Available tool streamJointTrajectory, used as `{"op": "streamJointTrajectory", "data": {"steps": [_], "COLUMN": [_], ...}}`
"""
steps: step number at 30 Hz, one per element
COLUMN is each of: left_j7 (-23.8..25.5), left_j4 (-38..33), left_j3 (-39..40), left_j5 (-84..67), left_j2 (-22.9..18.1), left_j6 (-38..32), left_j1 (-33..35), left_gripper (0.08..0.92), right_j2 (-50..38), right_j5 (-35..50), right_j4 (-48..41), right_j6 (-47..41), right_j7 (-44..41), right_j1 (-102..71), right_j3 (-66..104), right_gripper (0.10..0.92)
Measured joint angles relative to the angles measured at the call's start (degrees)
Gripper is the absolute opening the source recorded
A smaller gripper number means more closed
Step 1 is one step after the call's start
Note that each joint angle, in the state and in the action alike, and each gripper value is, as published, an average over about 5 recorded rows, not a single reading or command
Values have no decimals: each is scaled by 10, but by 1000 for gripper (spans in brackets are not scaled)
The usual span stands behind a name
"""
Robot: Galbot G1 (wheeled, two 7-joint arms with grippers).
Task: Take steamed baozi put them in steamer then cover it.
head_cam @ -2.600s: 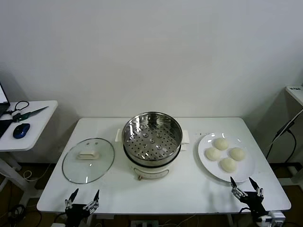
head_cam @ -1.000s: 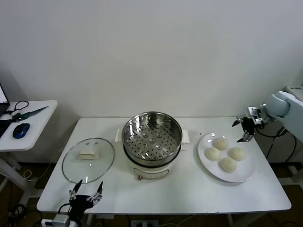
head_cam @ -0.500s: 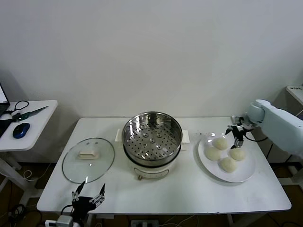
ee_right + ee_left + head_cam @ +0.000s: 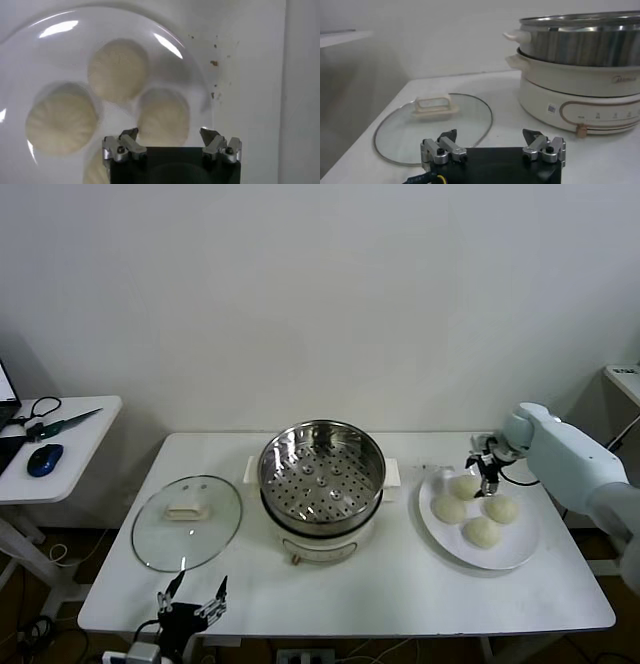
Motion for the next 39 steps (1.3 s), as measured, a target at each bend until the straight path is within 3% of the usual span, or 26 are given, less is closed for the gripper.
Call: {"op": "streamJointTrajectory", "data": {"steps": [9, 18, 24, 32, 39], "left_j7": [0, -1, -2, -2, -1], "left_j4": [2, 5, 7, 7, 1], "left_j3": [2, 2, 2, 2, 1], "left_j5": [3, 7, 10, 13, 16], "left_j2": [-1, -2, -3, -7, -7], "left_j6": [-1, 1, 1, 3, 8], "left_j1": [0, -3, -3, -5, -8], "left_gripper": [823, 823, 823, 823, 823], "right_j2": [16, 19, 10, -7, 14], "right_j5": [-15, -22, -3, 85, 164], "right_j4": [-21, -28, -11, 81, 211], "right_j6": [0, 2, 2, 24, 95], "right_j7": [-6, -17, -28, -51, -70], "right_j1": [-3, 3, 23, 149, 324], "right_j3": [8, 6, -15, -138, -255], "right_gripper": [757, 620, 603, 602, 602]}}
